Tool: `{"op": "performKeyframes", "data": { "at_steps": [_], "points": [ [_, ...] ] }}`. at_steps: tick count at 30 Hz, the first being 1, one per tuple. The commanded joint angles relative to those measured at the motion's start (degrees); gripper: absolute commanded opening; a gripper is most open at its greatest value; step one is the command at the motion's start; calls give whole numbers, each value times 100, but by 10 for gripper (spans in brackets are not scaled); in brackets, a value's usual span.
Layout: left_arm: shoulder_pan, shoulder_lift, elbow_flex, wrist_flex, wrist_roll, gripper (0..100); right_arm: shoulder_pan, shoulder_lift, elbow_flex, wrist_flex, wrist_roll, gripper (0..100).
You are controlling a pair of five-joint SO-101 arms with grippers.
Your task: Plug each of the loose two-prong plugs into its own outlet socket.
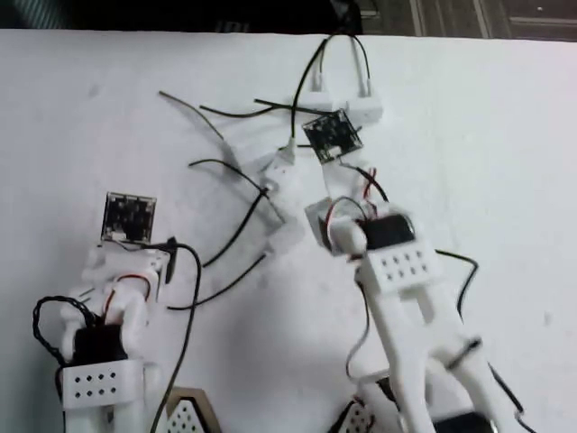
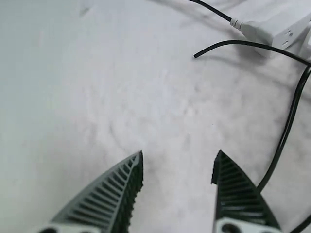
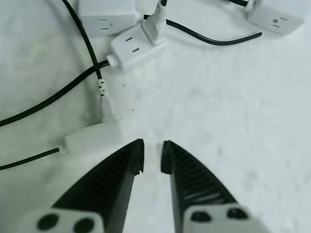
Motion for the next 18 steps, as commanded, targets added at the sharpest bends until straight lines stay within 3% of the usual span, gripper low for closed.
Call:
{"op": "performKeyframes", "data": {
  "at_steps": [1,4,9,13,18],
  "points": [
    [207,-84,-26,-114,-9,240,-145,-1121,396,347,0,31],
    [382,-84,79,-167,-44,194,-154,-1965,1240,330,0,18],
    [743,-84,123,-220,-334,15,-119,-3486,2470,330,0,18],
    [1042,-84,281,-246,-545,21,-119,-4760,3341,330,-53,18],
    [1191,-84,308,-246,-545,24,-31,-6273,4440,365,-695,18]
  ]
}}
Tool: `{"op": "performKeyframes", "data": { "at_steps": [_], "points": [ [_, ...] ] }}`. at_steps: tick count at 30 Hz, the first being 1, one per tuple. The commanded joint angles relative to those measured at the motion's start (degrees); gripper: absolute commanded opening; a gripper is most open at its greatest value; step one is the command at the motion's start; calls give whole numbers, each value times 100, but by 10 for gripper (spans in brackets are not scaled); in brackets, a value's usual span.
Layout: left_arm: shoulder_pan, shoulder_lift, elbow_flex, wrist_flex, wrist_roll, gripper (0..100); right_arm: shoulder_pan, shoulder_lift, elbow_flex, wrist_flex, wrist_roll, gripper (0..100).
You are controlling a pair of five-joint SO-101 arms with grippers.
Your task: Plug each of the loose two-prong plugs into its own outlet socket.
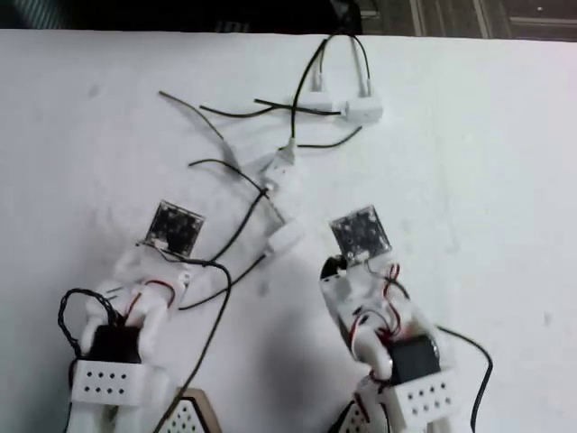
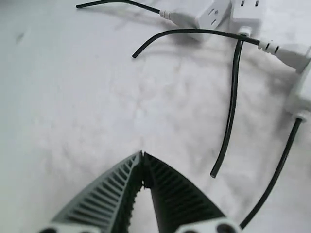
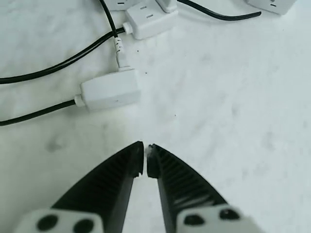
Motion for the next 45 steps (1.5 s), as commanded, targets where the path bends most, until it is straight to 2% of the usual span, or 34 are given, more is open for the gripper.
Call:
{"op": "performKeyframes", "data": {
  "at_steps": [1,4,10,15,21,26,36,42,45],
  "points": [
    [101,-84,-9,-132,-26,24,127,-1086,607,31,-316,18],
    [110,-84,53,-255,-26,24,259,-1631,1081,22,-299,18],
    [119,-84,369,-862,-26,24,312,-1393,1196,40,-299,18],
    [382,-84,659,-1231,-53,24,295,-1358,1433,48,-290,18],
    [549,-84,932,-1925,62,24,277,-1385,1433,593,-290,18],
    [462,-92,686,-1960,1820,24,312,-1385,1433,637,-290,18],
    [400,-259,668,-1890,1952,23,312,-1358,1433,637,-290,18],
    [400,-1736,738,-589,1987,23,321,-1349,1433,637,-290,18],
    [400,-2440,949,-281,1969,23,321,-1349,1433,637,-290,18]
  ]
}}
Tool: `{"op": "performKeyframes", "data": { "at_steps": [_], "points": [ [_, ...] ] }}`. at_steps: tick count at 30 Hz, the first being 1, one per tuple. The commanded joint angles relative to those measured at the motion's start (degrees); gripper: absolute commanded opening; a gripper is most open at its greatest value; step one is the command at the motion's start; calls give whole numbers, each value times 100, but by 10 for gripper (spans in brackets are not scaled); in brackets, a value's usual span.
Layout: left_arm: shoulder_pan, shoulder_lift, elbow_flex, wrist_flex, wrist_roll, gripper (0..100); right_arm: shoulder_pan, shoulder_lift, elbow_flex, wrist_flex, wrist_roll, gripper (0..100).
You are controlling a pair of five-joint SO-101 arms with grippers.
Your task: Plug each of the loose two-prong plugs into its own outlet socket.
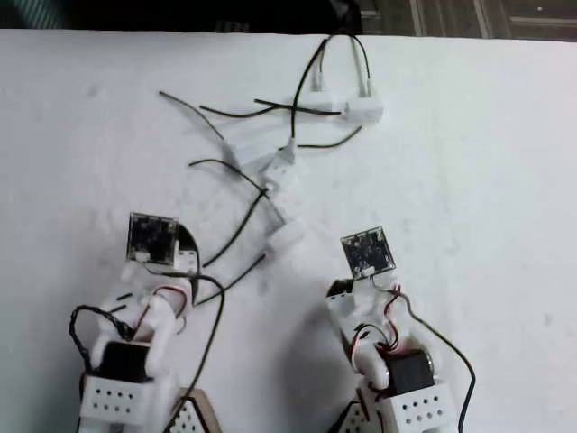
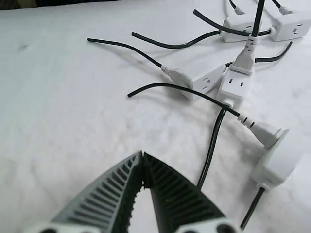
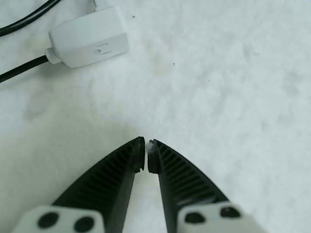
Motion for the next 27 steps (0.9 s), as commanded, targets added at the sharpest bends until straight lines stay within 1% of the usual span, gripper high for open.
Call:
{"op": "performKeyframes", "data": {
  "at_steps": [1,5,7,10,15,20,23,27],
  "points": [
    [-31,-857,9,431,44,23,66,22,62,22,-44,18],
    [-40,-655,9,527,26,24,66,22,62,31,-44,18],
    [-40,-664,9,747,18,24,66,22,62,31,-44,18],
    [-75,-664,9,1213,18,24,66,22,62,145,-44,18],
    [-92,-664,9,2286,18,24,40,-13,62,611,-53,18],
    [-92,-664,18,2840,18,24,57,-13,62,629,-53,18],
    [-92,-664,18,3314,18,24,57,31,62,699,-53,18],
    [-92,-664,18,3332,18,24,57,-22,53,919,-53,18]
  ]
}}
